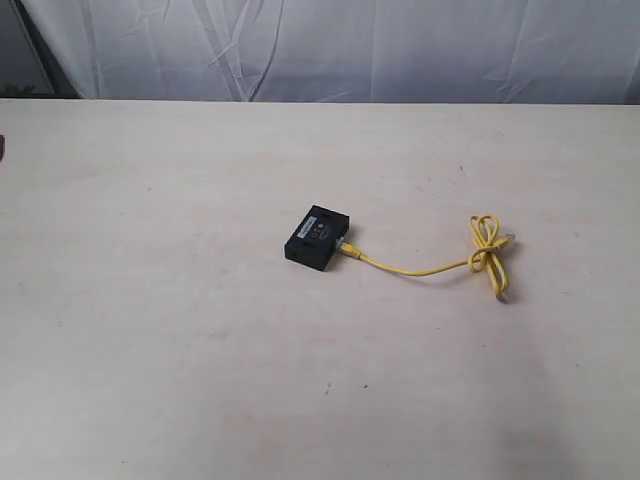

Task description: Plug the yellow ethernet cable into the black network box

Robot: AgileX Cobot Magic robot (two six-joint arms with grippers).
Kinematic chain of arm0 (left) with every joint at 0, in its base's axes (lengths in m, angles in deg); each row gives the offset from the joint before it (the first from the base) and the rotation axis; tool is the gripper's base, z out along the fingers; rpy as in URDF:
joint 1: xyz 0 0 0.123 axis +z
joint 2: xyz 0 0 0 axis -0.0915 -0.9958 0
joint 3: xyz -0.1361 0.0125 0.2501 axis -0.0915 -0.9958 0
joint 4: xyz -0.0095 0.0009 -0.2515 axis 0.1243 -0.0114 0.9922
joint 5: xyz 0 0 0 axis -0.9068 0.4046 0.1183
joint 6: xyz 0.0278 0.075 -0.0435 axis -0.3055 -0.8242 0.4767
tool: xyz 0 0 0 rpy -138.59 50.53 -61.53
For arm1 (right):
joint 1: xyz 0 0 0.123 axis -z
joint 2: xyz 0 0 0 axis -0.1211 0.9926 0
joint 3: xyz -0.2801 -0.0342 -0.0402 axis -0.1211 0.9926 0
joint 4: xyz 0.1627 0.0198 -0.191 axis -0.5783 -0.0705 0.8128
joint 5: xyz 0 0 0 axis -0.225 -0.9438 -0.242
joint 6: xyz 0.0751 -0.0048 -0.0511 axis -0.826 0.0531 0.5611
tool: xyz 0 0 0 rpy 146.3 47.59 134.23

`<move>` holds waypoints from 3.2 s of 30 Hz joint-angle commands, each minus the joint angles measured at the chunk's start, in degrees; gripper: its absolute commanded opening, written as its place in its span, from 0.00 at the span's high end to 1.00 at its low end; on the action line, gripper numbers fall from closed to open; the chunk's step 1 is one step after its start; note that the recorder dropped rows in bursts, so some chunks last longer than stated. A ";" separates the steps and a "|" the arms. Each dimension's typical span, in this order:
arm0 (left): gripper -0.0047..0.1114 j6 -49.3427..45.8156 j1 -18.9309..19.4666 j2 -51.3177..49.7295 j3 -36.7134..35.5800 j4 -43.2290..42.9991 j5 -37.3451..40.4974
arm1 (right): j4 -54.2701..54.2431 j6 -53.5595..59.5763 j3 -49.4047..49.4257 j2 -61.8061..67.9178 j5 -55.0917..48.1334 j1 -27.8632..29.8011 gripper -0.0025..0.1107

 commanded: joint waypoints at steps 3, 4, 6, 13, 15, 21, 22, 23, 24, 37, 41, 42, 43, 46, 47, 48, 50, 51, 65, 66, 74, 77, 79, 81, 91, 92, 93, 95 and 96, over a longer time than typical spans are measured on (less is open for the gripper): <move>0.96 1.43 0.01 13.04 -8.80 0.93 -9.35 | -5.16 -0.19 12.67 -15.18 15.28 0.19 0.98; 0.96 1.43 0.01 14.86 -9.74 1.16 -10.09 | -5.16 -0.19 14.38 -17.53 16.88 0.19 0.98; 0.96 1.43 0.01 18.35 -12.00 1.77 -11.75 | -5.16 -0.19 17.33 -21.44 19.78 0.19 0.98; 0.96 1.43 0.01 31.20 -20.00 5.63 -20.92 | -5.79 0.40 31.32 -37.08 32.25 0.19 0.98; 0.96 1.43 0.01 33.24 -21.35 6.89 -23.16 | -5.79 0.40 34.47 -40.45 35.45 0.19 0.98; 0.96 1.43 0.01 36.37 -25.23 10.01 -30.46 | -8.86 0.40 42.11 -48.50 42.11 0.19 0.98; 0.96 1.43 0.01 36.37 -25.64 11.05 -31.52 | -9.44 0.40 43.15 -49.19 42.66 0.19 0.98; 0.96 1.43 0.01 36.37 -25.90 11.56 -32.02 | -9.46 0.40 44.40 -49.86 43.22 0.19 0.98; 0.96 1.43 0.01 36.37 -26.21 11.58 -32.50 | -9.56 0.26 45.58 -50.17 43.52 0.19 0.98; 0.96 1.20 0.01 36.37 -26.36 11.69 -31.48 | -17.07 0.13 50.91 -50.39 39.41 0.19 0.98; 0.96 1.20 0.01 36.37 -26.36 11.69 -31.48 | -17.09 0.13 50.91 -50.39 39.52 0.19 0.98; 0.96 1.20 0.01 36.37 -26.36 11.69 -31.48 | -17.09 0.13 50.91 -50.39 39.52 0.19 0.98; 0.96 1.20 0.01 36.37 -26.36 11.69 -31.48 | -17.09 0.13 50.91 -50.39 39.64 0.19 0.98; 0.96 1.20 0.01 36.37 -26.36 11.69 -31.57 | -17.09 0.13 50.91 -50.39 39.64 0.19 0.98; 0.96 1.20 0.01 36.37 -26.36 11.69 -31.57 | -17.09 0.13 50.91 -50.39 39.64 0.19 0.98; 0.96 1.20 0.01 36.37 -26.36 11.92 -30.97 | -17.09 0.13 50.91 -50.39 39.64 0.19 0.98; 0.96 0.80 0.01 36.37 -26.36 9.63 -31.01 | -17.09 0.13 50.91 -50.39 39.64 0.19 0.98; 0.96 1.61 0.01 36.37 -26.36 8.82 -31.01 | -17.09 0.13 50.91 -50.39 39.64 0.19 0.98; 0.96 21.24 10.02 45.31 -39.70 -0.86 -33.67 | -17.09 0.13 50.91 -50.39 39.64 0.19 0.98; 0.96 21.24 10.55 45.73 -40.41 -0.61 -33.67 | -17.09 0.13 50.91 -50.39 39.64 0.19 0.98; 0.96 20.60 14.28 45.73 -43.36 -0.42 -31.49 | -17.21 0.09 50.91 -50.39 39.64 0.19 0.98; 0.96 20.49 14.95 45.73 -43.36 -1.42 -27.80 | -17.21 0.09 50.91 -50.39 39.64 0.19 0.98; 0.96 20.29 14.95 45.73 -43.36 -2.37 -26.03 | -17.21 0.09 50.91 -50.39 39.64 0.19 0.98; 0.96 20.29 14.95 45.73 -43.36 -3.28 -24.39 | -17.21 0.09 50.91 -50.39 39.64 0.19 0.98; 0.96 20.29 14.95 45.73 -43.36 -3.91 -24.62 | -17.21 0.09 50.91 -50.39 39.64 0.19 0.98; 0.96 20.29 14.95 45.73 -43.36 -3.91 -24.62 | -17.21 0.09 50.91 -50.39 39.64 0.19 0.98; 0.96 20.29 14.95 45.73 -43.36 -3.91 -24.62 | -17.21 0.09 50.91 -50.39 39.64 0.19 0.98; 0.96 20.29 14.95 45.73 -43.36 -3.91 -24.62 | -17.21 0.09 50.91 -50.39 39.64 0.19 0.98; 0.96 20.29 14.95 45.73 -43.36 -3.91 -24.62 | -17.21 0.09 50.91 -50.39 39.64 0.19 0.98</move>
